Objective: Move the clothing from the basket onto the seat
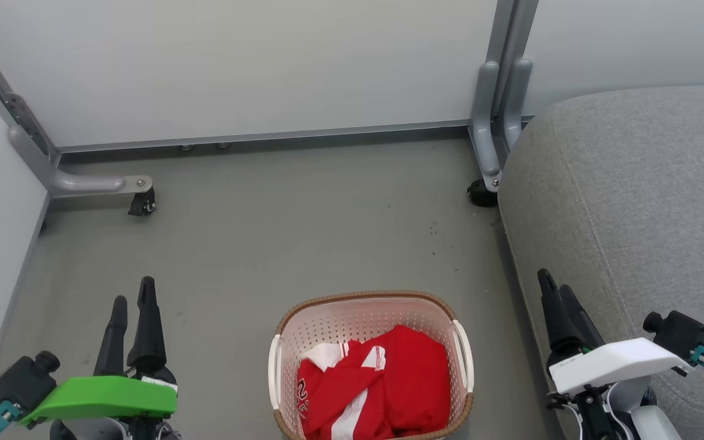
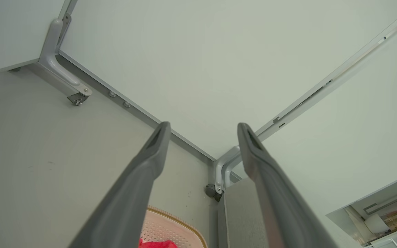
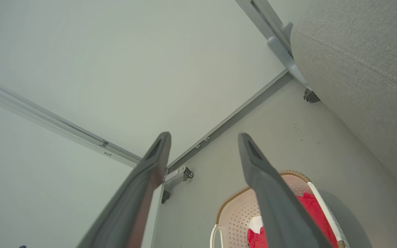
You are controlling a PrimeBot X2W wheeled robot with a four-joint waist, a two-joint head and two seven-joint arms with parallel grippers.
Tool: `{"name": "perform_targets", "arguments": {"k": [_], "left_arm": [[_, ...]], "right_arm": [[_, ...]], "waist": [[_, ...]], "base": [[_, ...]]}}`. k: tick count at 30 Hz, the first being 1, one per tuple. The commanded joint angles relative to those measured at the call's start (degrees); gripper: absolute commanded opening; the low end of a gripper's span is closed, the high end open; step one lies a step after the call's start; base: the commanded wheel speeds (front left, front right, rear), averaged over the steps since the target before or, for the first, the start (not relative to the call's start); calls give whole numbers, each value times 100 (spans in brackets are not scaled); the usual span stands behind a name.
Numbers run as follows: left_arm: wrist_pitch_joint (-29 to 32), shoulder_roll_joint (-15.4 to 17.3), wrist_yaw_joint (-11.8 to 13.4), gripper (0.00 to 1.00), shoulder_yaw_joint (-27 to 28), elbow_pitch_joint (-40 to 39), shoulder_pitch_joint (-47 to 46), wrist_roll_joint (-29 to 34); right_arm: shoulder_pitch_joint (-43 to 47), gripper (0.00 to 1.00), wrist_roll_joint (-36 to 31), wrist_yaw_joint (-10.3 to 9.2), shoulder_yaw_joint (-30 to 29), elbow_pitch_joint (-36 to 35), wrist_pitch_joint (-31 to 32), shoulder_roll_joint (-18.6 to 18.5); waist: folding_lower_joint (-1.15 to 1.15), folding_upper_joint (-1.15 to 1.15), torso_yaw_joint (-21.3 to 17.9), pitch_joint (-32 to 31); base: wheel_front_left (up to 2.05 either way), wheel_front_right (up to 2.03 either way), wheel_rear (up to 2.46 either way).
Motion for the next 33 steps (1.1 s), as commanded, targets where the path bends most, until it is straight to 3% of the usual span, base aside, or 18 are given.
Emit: {"name": "perform_targets", "arguments": {"k": [1, 9, 33], "left_arm": [[-58, 34, 14, 100, -22, -130, 13, 226], [-202, 38, 166, 100, -59, -300, 47, 756], [-569, 48, -97, 100, -298, -426, 211, 2193]], "right_arm": [[11, 100, -204, 3, 50, -105, -64, -27], [43, 100, -758, 3, 170, -154, -210, -32], [123, 100, -2163, 4, 494, -334, -580, -44]], "waist": [[0, 0, 5, 1], [0, 0, 26, 12], [0, 0, 65, 43]], "base": [[0, 0, 0], [0, 0, 0], [0, 0, 0]]}}
